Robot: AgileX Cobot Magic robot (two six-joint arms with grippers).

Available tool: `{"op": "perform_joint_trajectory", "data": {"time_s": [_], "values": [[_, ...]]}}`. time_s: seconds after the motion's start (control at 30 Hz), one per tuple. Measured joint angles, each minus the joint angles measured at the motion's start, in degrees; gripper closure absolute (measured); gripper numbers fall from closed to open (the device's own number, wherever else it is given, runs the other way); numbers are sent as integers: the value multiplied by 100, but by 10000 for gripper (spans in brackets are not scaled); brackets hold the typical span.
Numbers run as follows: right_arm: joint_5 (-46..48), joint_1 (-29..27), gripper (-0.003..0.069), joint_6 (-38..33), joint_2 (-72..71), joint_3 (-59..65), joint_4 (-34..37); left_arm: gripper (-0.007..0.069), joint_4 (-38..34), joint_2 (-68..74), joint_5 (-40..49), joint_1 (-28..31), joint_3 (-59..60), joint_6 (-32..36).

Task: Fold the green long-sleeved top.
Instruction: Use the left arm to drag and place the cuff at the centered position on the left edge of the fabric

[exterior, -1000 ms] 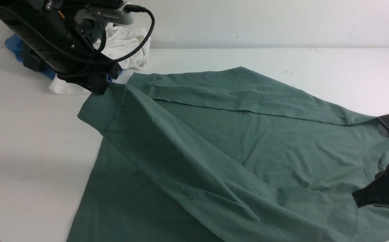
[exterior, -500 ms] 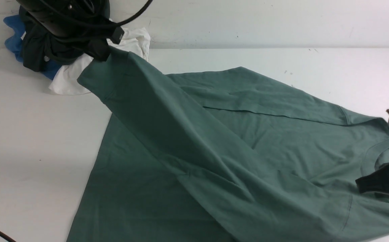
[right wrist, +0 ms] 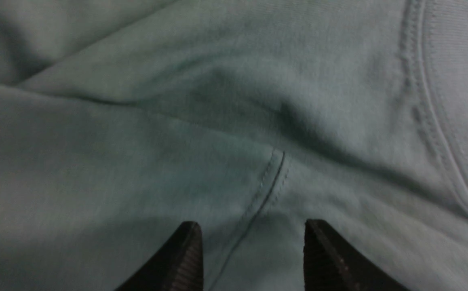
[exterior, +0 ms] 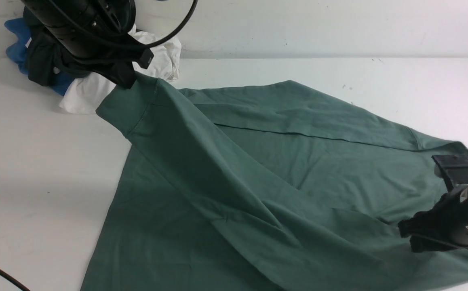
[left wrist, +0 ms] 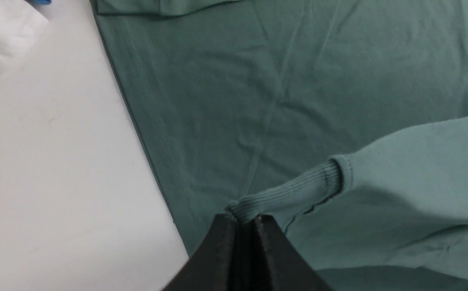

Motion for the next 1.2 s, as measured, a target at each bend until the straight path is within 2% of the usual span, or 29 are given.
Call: {"op": "perform_joint_trajectory", "data": {"time_s": [0.17,0.27,0.37,0.43,0.57,0.8,0.93,1.2], "values": [[-402,0,327,304,216,-26,-24,601,5,18,0,0,0,0],[-456,0,359,356,238,-45,-70,601,5,18,0,0,0,0],[-461,0,419,361,244,-45,-110,601,5,18,0,0,0,0],[-455,0,524,379,244,-45,-158,601,-1,18,0,0,0,0],[-308,0,641,401,194,-49,-226,601,-1,18,6,0,0,0],[467,0,659,661,-534,-49,-815,601,-12,18,6,0,0,0],[1038,0,659,950,-1179,-49,-1428,601,-56,44,-174,0,0,0],[1176,0,659,1370,-1297,-49,-1826,601,-73,567,-499,0,0,0]]}}
